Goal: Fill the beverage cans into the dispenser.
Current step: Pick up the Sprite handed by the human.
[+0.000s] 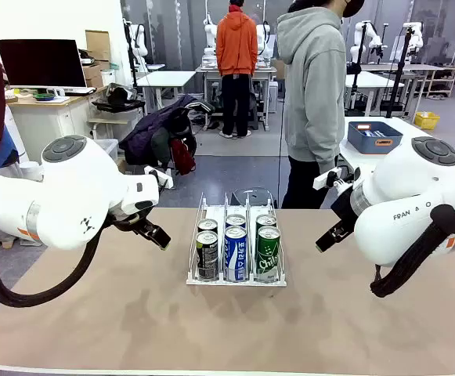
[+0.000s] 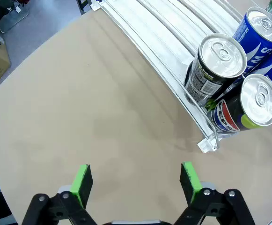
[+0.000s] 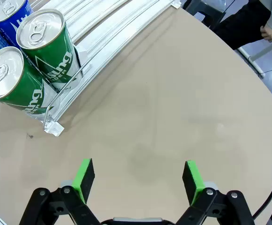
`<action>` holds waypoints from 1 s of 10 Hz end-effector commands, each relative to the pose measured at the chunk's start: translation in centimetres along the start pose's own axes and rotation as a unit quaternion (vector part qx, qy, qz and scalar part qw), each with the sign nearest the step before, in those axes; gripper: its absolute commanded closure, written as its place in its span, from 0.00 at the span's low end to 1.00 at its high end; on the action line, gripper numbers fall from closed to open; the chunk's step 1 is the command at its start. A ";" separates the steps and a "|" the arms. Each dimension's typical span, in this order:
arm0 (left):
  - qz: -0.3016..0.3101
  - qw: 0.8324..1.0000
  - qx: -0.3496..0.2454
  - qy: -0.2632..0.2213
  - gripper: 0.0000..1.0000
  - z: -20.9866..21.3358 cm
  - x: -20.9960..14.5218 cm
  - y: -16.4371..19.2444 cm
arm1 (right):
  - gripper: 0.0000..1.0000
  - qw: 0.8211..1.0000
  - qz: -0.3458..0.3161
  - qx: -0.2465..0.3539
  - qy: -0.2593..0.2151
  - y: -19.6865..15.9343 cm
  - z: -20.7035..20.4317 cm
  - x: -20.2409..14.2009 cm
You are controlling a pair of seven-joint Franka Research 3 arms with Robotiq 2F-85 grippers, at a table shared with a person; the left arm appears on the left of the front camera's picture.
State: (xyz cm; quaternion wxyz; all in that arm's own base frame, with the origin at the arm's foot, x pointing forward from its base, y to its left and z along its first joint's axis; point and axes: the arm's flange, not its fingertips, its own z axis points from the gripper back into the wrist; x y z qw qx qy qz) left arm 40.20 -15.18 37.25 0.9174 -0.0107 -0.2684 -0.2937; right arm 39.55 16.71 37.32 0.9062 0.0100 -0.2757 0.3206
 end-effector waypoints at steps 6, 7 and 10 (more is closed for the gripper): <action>0.000 1.000 0.000 0.000 0.00 0.0 0.0 0.0 | 0.00 1.000 0.000 0.000 0.000 0.0 0.0 0.0; 0.000 1.000 0.000 0.000 0.00 0.0 0.0 0.0 | 0.00 1.000 0.000 0.000 0.000 0.0 0.0 0.0; 0.000 1.000 0.000 0.000 0.00 0.0 0.0 0.0 | 0.00 1.000 0.000 0.000 0.000 0.0 0.0 0.0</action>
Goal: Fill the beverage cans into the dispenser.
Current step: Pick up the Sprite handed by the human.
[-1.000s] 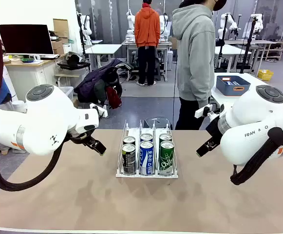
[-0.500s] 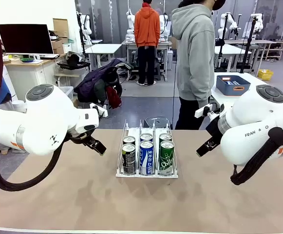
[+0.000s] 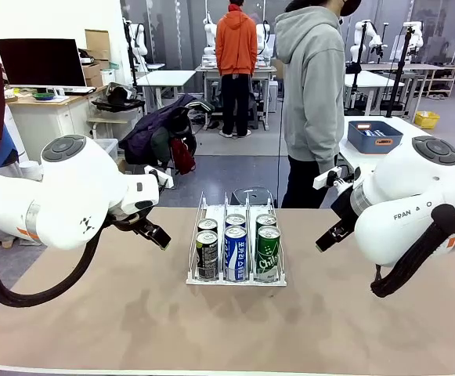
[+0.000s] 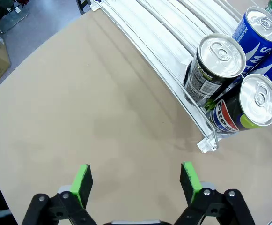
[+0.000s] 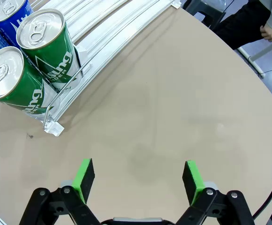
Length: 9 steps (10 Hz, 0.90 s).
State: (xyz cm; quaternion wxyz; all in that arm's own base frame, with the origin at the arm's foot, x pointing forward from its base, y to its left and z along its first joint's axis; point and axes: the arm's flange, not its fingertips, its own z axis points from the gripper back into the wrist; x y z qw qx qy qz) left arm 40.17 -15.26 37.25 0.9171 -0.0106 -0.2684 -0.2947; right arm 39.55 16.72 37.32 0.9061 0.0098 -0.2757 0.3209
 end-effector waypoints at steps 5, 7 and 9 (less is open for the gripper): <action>0.001 1.000 0.000 0.000 0.00 0.0 0.0 0.1 | 0.00 1.000 0.000 0.000 0.000 0.0 0.0 0.0; 0.001 1.000 0.000 0.000 0.00 0.0 0.0 0.1 | 0.00 1.000 0.000 0.000 0.000 0.0 0.0 0.0; 0.000 1.000 0.000 0.000 0.00 0.0 0.0 0.0 | 0.00 1.000 0.000 0.000 0.000 0.0 0.0 0.0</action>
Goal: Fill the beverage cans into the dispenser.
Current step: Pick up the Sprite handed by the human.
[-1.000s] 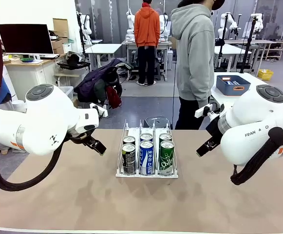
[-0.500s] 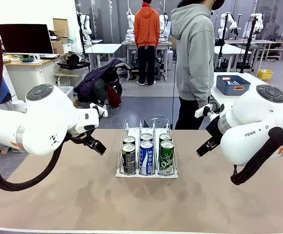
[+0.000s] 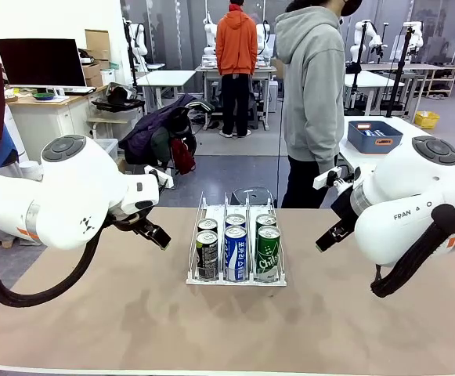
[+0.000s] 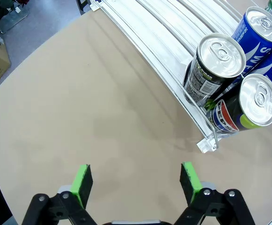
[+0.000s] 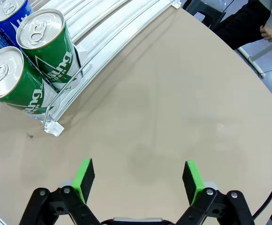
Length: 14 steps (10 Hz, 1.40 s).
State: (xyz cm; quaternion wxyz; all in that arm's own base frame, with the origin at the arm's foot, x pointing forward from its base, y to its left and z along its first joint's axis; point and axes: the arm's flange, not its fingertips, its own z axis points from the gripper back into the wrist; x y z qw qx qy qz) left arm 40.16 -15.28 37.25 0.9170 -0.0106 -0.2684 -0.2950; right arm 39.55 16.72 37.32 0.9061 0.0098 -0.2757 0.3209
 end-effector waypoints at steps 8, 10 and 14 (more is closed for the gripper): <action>0.031 0.961 -0.273 0.018 0.00 3.8 9.7 6.1 | 0.00 0.980 0.071 0.185 -0.037 -3.7 9.9 4.1; 0.038 0.957 -0.288 -0.013 0.00 5.3 11.3 9.5 | 0.00 0.976 0.076 0.194 -0.057 -6.6 13.7 4.6; 0.014 0.967 -0.236 -0.090 0.00 8.3 13.0 14.6 | 0.00 0.969 0.065 0.212 -0.108 -12.6 20.2 5.7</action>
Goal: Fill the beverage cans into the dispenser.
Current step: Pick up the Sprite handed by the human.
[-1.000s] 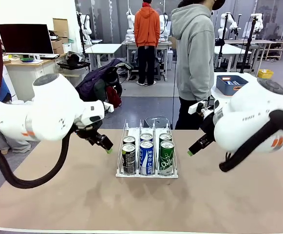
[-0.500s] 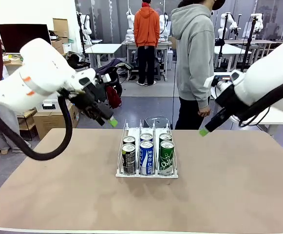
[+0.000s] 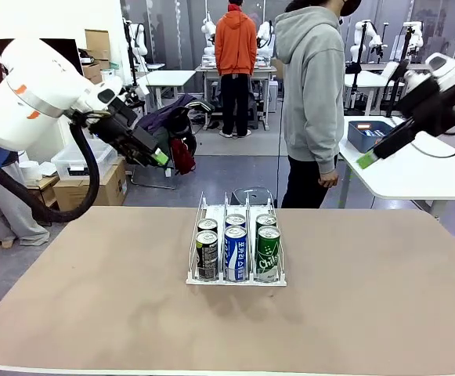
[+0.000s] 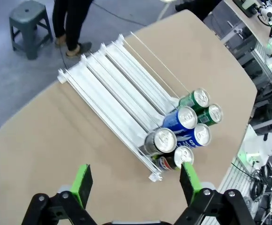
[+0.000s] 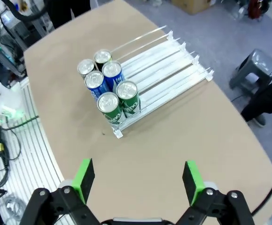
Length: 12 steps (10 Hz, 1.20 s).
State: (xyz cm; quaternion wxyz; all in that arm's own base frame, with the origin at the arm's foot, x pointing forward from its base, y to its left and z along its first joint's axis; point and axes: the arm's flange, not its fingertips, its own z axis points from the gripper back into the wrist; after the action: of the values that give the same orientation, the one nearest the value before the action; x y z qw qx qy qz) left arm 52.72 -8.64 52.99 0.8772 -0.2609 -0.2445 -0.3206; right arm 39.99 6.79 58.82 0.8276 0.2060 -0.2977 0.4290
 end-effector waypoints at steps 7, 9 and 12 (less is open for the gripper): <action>-0.016 1.000 0.012 -0.013 0.00 0.9 0.6 0.2 | 0.00 1.000 -0.009 -0.010 -0.009 -0.8 1.8 0.2; -0.034 0.999 0.003 -0.027 0.00 2.6 2.3 -0.2 | 0.00 1.000 -0.022 -0.006 0.001 -2.0 2.4 1.4; -0.068 0.995 -0.051 -0.050 0.00 7.5 4.6 -0.5 | 0.00 0.999 -0.033 0.001 -0.002 -3.4 4.3 2.6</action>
State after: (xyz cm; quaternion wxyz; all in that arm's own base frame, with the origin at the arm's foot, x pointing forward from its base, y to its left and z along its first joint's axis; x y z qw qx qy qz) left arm 53.19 -7.63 60.73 0.8442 -0.2775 -0.2834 -0.3607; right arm 42.21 4.37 62.57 0.8429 0.2049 -0.2930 0.4021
